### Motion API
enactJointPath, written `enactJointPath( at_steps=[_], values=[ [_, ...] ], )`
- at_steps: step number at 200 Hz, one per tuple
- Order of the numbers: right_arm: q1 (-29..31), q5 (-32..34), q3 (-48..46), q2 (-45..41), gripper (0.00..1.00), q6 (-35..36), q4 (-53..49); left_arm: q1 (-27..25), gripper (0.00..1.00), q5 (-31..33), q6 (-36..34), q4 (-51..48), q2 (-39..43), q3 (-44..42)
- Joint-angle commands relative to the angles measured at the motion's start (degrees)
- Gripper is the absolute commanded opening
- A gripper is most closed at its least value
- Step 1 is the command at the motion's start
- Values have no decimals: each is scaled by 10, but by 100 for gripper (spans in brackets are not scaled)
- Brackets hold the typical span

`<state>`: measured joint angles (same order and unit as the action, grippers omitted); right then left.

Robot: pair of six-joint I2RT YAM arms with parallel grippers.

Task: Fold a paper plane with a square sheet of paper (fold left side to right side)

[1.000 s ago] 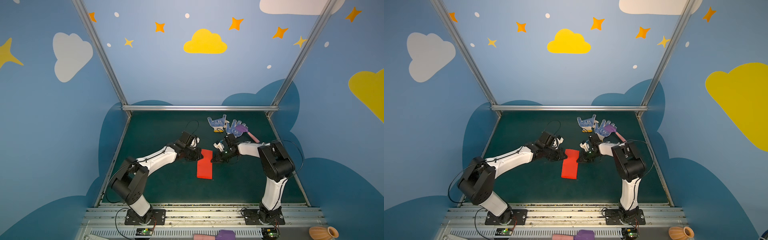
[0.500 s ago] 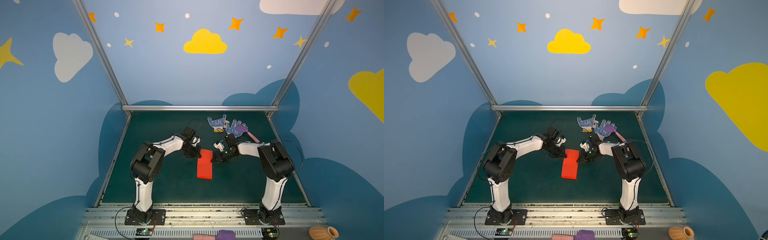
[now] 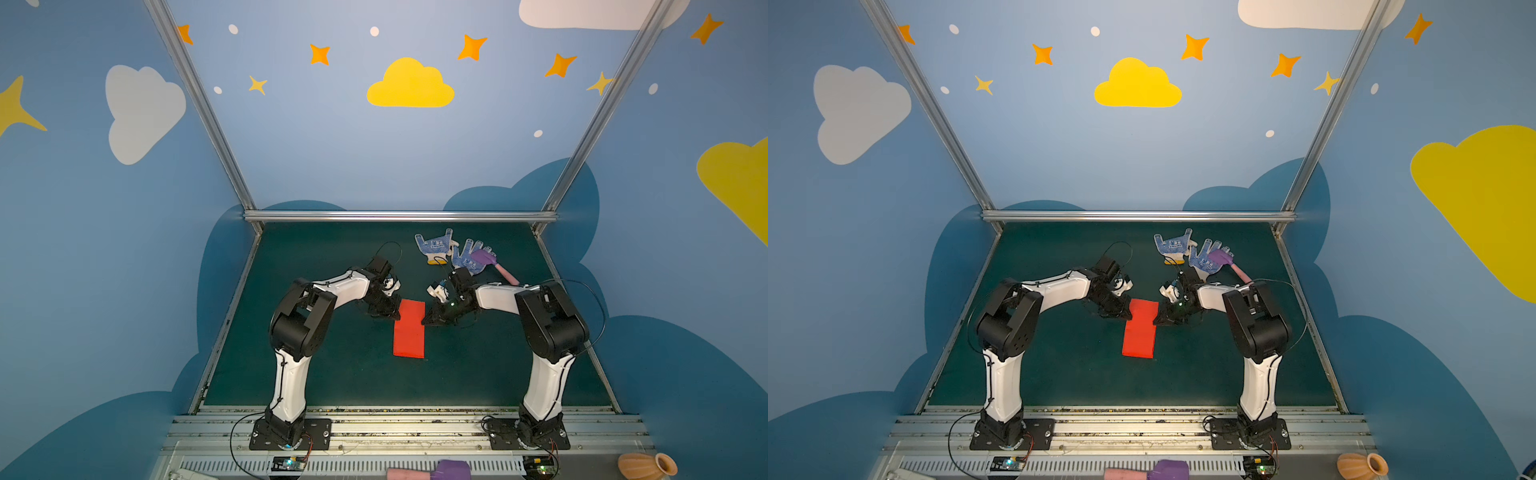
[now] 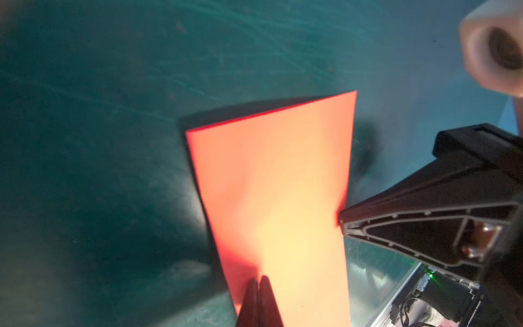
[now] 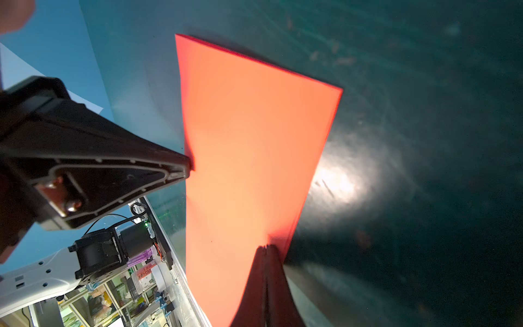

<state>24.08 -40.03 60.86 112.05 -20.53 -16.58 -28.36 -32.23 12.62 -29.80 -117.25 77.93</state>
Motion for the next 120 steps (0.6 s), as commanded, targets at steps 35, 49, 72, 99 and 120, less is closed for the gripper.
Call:
enactJointPath(
  at_steps=[35, 49, 72, 99, 120],
  values=[
    [-11, 121, -21, 48, 0, 9, -55, 14, 3, 4, -16, -23, -21, 61],
    [-11, 121, -20, 48, 0, 8, -54, 17, 3, 2, -21, -29, -31, 74],
    [-10, 121, -18, 48, 0, 7, -57, 22, 3, 0, -29, -42, -47, 89],
    [-10, 121, -16, 48, 0, 8, -58, 24, 3, -3, -34, -40, -54, 84],
    [-10, 121, -14, 49, 0, 8, -58, 24, 3, -6, -33, -33, -59, 78]
  ],
)
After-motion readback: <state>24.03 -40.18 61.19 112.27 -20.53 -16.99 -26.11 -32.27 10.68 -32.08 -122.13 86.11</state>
